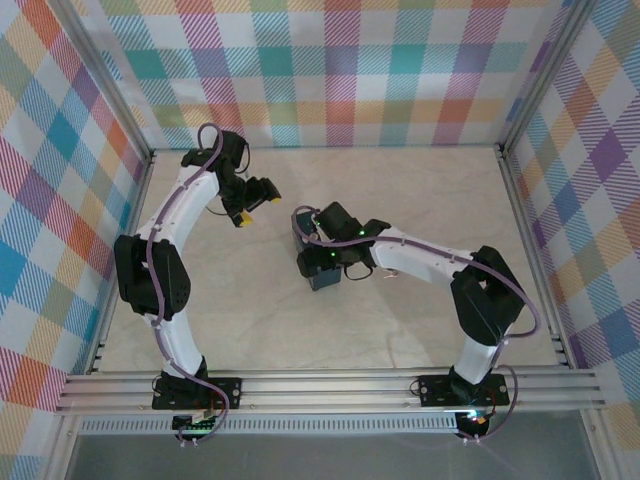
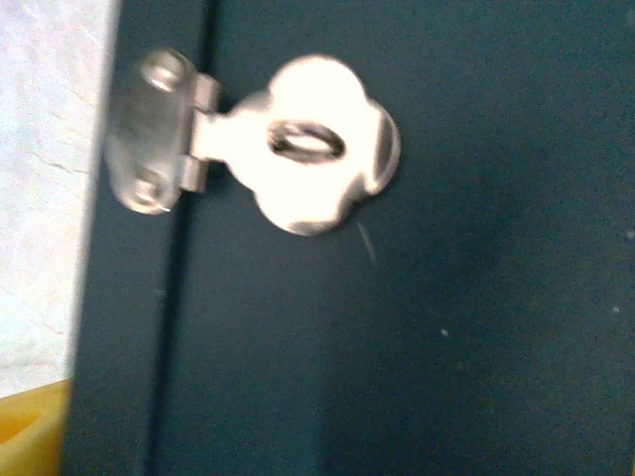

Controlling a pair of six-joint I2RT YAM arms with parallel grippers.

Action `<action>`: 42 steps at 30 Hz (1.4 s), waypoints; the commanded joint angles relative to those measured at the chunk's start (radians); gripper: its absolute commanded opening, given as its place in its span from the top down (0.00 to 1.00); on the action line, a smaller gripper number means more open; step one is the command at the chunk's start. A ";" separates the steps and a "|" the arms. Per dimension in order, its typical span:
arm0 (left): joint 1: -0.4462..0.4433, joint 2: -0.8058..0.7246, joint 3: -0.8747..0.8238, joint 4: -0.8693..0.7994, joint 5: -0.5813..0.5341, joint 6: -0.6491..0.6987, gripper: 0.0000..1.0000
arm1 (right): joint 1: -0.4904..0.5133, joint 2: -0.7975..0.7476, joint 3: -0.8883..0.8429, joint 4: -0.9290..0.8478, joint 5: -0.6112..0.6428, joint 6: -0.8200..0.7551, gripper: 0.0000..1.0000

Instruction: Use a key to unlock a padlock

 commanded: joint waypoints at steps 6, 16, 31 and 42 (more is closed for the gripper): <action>0.059 -0.068 -0.032 -0.002 -0.004 0.028 0.21 | -0.048 -0.072 -0.074 0.117 -0.126 0.116 0.18; 0.068 -0.073 -0.038 0.022 0.016 0.013 0.21 | -0.160 -0.078 -0.232 0.461 -0.354 0.321 0.26; 0.059 -0.088 0.000 0.000 0.004 0.027 0.22 | -0.235 0.245 -0.116 0.807 -0.523 0.349 0.13; 0.059 -0.097 0.058 -0.052 -0.023 0.066 0.21 | -0.248 0.258 -0.059 0.597 -0.434 0.238 0.00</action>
